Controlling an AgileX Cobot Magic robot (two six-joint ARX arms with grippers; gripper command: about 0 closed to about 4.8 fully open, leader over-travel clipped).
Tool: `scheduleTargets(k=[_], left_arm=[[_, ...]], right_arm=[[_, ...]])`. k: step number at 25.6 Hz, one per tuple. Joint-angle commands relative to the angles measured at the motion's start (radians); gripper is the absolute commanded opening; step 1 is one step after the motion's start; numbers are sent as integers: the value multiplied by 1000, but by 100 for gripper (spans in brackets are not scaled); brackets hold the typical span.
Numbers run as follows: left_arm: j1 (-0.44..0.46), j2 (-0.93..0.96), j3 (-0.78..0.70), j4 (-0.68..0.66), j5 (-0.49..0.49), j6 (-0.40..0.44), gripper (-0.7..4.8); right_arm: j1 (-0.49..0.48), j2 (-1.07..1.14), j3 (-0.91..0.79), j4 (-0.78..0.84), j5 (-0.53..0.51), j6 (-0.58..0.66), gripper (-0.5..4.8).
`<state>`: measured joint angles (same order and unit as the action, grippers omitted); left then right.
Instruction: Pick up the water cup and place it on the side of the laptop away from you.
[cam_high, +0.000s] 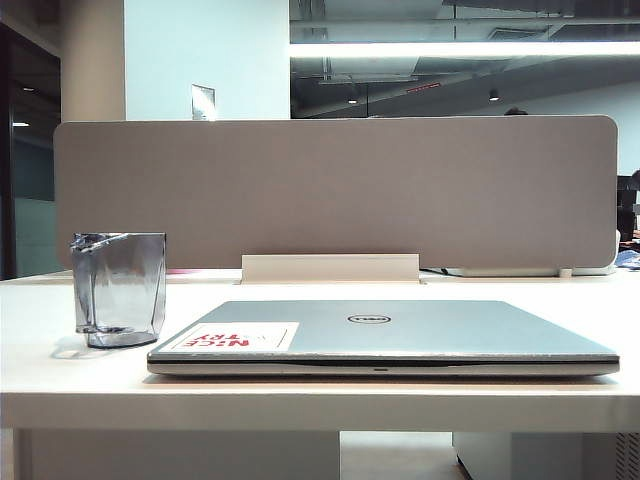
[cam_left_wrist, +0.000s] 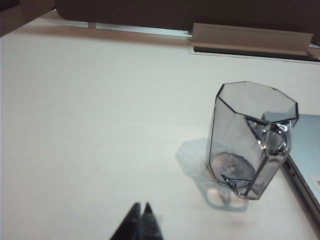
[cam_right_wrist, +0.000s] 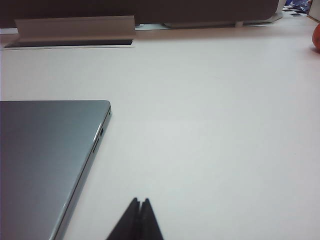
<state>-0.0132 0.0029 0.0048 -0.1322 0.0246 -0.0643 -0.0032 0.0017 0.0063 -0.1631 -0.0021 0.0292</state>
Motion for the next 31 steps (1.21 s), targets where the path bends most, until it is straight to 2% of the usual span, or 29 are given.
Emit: scheduleTargets(k=[1,19,25,31], left_arm=[[2,1,3,6,2,3,-5],[2,1,3,15,3,3,-5],[2,1,9,127,77,-70,-6],[2,32,138,52,101,-71,-6]], right_arm=[[0,-2,-6,16,0,-3,-1],[0,-2,-6,18,3,-3,-1],[0,-2,-6,18,3,-3,-1],[1,-2,-6,18,1,-3,-1]])
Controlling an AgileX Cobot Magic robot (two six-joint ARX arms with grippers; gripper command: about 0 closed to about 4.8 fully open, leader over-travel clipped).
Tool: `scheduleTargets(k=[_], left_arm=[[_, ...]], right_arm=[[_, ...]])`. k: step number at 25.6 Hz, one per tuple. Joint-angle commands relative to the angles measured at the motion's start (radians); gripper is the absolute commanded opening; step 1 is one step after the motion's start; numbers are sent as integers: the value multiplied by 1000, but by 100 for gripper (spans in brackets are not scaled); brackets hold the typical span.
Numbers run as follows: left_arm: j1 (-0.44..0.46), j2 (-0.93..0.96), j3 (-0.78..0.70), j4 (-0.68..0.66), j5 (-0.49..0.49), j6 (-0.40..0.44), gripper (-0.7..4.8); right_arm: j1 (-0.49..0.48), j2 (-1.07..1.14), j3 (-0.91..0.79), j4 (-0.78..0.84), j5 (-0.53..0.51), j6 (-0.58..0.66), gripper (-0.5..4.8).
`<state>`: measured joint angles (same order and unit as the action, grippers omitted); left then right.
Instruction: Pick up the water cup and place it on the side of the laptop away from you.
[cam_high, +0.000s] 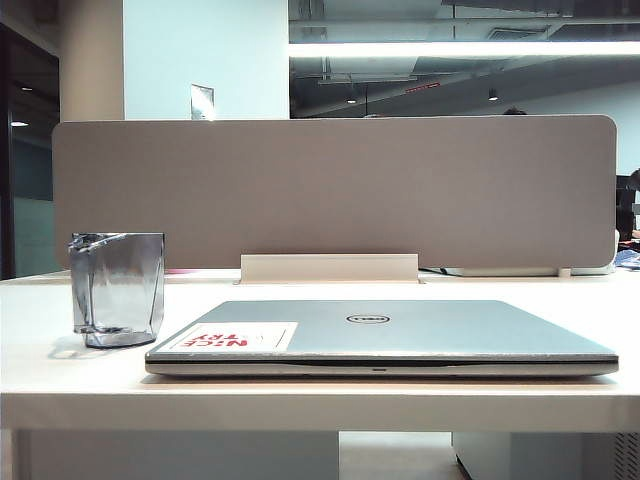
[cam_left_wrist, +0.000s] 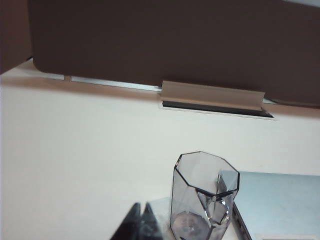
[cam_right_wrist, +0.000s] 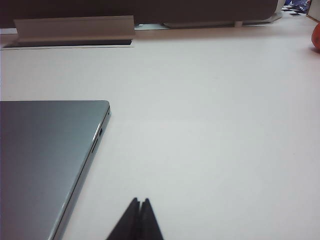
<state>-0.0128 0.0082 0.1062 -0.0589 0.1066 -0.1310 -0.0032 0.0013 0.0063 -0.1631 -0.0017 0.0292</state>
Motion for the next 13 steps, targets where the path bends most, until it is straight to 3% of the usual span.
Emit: scheduleTargets(k=[1,13], left_arm=[[1,56,67,-23,50,-3,-6],[1,484,312,16,128,0,-6]], right_arm=[[1,-2,-6,18,0,-3,-1],[1,-2,-6,18,-1,-3,-1]])
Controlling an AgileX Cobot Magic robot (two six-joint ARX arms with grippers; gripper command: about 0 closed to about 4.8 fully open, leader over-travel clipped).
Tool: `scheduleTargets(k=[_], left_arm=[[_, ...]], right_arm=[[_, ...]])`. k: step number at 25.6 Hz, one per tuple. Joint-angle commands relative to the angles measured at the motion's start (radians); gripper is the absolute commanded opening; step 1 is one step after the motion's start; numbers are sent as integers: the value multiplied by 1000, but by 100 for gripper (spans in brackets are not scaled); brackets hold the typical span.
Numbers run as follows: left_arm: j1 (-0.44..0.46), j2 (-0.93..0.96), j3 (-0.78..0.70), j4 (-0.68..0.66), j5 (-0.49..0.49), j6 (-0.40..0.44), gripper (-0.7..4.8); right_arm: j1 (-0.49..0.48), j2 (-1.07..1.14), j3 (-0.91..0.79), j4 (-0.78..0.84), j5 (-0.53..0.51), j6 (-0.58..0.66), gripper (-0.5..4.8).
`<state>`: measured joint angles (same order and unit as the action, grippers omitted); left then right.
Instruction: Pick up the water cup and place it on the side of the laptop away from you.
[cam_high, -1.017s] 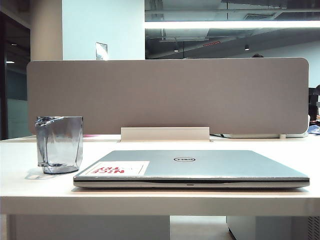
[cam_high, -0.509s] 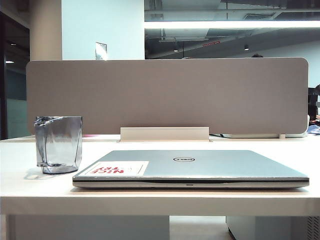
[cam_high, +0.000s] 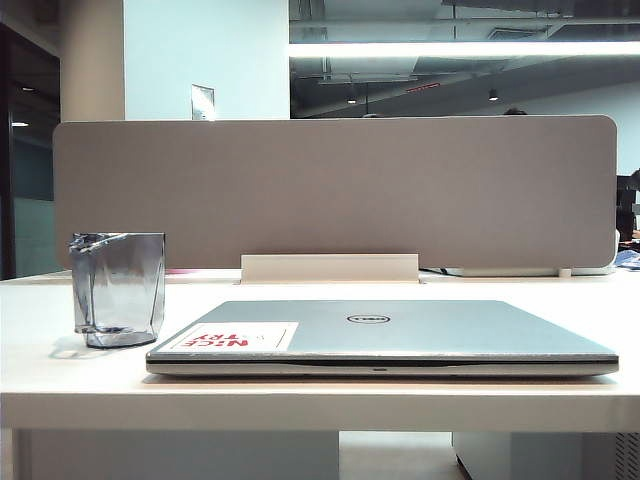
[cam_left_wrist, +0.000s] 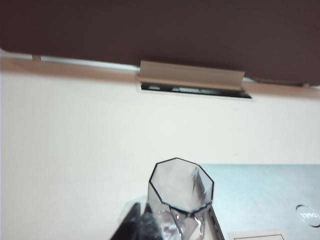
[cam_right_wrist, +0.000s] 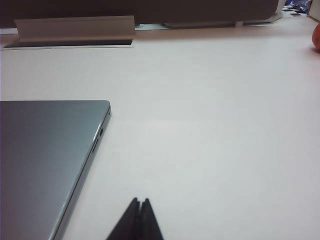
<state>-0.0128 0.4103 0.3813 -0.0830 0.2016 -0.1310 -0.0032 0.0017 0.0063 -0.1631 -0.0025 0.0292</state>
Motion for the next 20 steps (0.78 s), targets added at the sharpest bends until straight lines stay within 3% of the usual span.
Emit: scheduleTargets(k=[1,6,8,13,20], left_arm=[[1,119,48,57,50,0,-6],[1,326,80,142,197,3,-3],[1,427,79,151,271,5,39],[1,594,77,136,365,110,158],[1,671,77,93,413,264,157]], right_arm=[[1,-2,-6,18,0,-3,-1],[1,-2,-6,18,0,-3,-1],[1,-2,-6,17,0,-3,-1],[1,-2,-6,15,-1,-3,-1],[1,-2,-6,1,0,-3,-1]])
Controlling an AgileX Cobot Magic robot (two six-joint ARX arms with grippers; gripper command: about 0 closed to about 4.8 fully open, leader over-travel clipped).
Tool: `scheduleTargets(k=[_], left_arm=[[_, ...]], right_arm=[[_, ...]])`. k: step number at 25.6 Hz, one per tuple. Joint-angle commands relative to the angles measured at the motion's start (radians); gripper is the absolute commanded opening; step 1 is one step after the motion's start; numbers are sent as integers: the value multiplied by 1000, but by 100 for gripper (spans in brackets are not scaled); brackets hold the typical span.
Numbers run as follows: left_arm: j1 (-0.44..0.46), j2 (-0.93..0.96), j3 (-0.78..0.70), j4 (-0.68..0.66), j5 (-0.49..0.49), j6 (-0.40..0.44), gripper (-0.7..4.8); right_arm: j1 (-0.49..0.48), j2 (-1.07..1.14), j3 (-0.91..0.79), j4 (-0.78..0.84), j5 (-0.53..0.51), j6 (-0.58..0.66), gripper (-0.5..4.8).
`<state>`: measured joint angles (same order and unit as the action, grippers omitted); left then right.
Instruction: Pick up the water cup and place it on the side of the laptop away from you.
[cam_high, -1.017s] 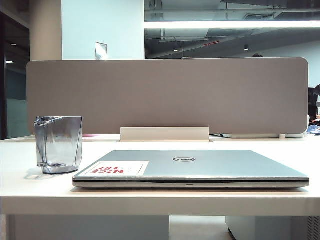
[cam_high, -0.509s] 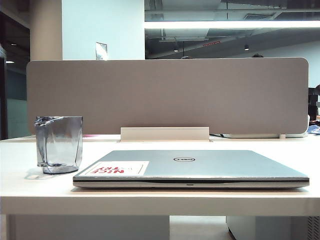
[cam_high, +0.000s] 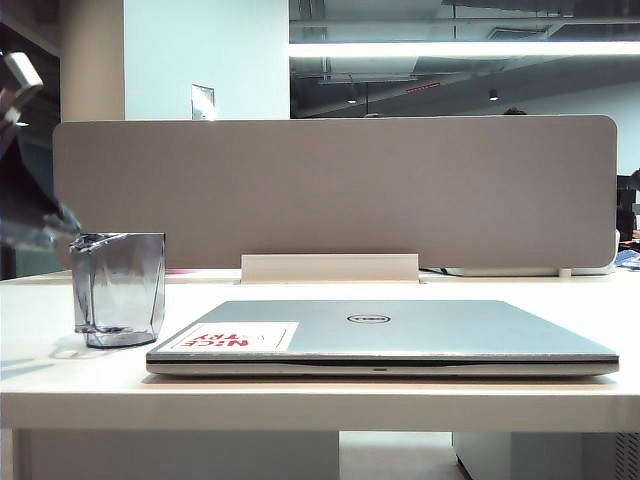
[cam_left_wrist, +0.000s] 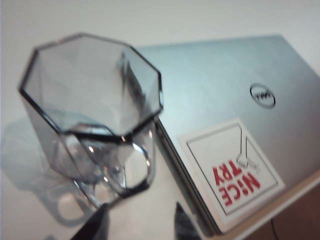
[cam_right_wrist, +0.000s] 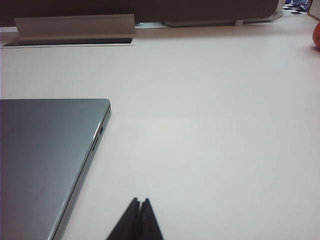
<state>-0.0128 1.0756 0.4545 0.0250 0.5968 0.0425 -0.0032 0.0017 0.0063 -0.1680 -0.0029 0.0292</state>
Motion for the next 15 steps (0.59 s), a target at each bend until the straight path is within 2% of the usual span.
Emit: scheduleTargets(k=[1,6,11,15], left_arm=[[1,5,3,-16,17,127,157],[2,5,4,17,6,347,157],[14,25,4,21,0,443,156],[89,58,4,11,43,440,145]], right_arm=[[1,-2,-6,6,0,-3,-1],[1,-2,-6,5,0,-3,-1],[1,-2,-6,6,0,-3,-1],[1,-2,-6,6,0,-3,-1]])
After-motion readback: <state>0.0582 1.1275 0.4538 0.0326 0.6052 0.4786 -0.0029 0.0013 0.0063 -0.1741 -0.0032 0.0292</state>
